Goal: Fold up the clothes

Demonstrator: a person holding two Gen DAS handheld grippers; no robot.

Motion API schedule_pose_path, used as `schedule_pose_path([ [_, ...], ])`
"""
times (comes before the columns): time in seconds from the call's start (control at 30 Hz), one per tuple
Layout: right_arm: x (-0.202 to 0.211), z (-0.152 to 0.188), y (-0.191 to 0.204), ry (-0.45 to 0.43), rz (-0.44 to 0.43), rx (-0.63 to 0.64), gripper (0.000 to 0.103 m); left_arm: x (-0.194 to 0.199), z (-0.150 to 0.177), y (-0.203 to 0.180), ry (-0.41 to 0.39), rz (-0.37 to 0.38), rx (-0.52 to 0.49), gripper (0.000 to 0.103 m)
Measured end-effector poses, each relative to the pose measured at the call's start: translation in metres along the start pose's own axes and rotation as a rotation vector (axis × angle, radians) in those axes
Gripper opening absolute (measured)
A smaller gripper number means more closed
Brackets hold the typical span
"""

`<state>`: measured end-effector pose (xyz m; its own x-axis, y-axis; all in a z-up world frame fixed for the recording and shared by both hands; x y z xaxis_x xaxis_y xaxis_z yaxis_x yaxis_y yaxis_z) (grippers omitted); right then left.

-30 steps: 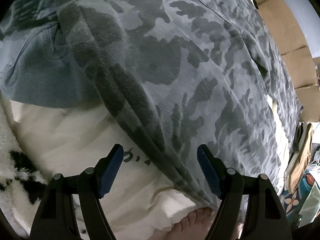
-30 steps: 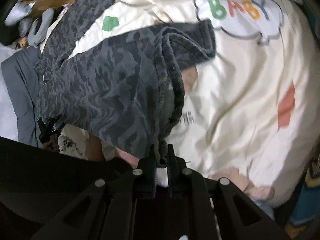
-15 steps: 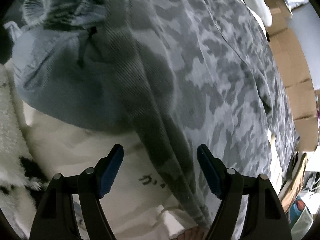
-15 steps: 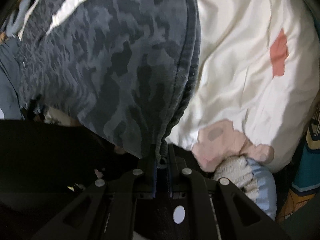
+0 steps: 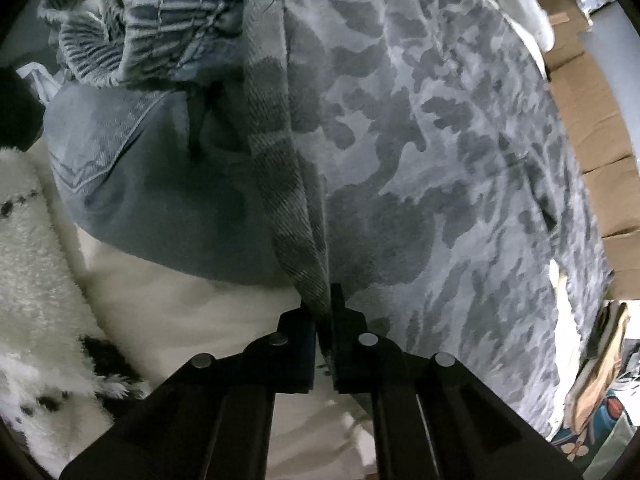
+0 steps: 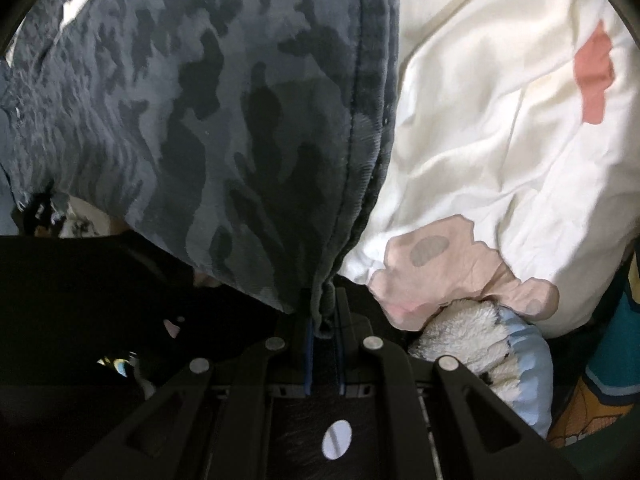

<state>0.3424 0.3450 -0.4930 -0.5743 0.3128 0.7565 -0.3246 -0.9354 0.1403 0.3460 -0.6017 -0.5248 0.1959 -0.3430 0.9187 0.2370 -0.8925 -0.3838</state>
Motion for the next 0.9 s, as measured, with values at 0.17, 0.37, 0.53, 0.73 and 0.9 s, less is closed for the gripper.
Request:
schedule_pose_path([
  [0.17,-0.012,-0.007,-0.001,0.022,-0.004,-0.010,0.009,0.009,-0.004,-0.005,0.036,-0.025,-0.021,0.021],
  [0.37,0.007,-0.012,-0.010,-0.025,0.011,-0.011,0.023,0.058,-0.025,0.003,-0.026,-0.072,-0.050,0.037],
  [0.53,0.045,-0.028,-0.019,-0.184,0.053,-0.008,0.023,0.085,-0.046,-0.005,-0.084,-0.080,-0.099,0.037],
  [0.73,0.095,-0.058,-0.012,-0.398,0.073,-0.002,0.023,0.097,-0.068,-0.026,-0.115,-0.074,-0.185,0.037],
  [0.9,0.115,-0.080,-0.005,-0.484,0.102,0.031,0.023,0.091,-0.087,-0.045,-0.097,-0.082,-0.273,0.037],
])
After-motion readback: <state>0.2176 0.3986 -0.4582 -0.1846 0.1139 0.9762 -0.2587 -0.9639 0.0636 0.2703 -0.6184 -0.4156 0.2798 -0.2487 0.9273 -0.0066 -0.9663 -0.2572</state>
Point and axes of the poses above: each gripper's, at about its wrist camera, not at the fingertips, and x roughly against the way its jaws point, y to its left, z to its underside, the point moved 10 cm from there along -x, roughly the way its jaws point, and after that the axes turned 11 degrees about z, right-handed, at the moved point
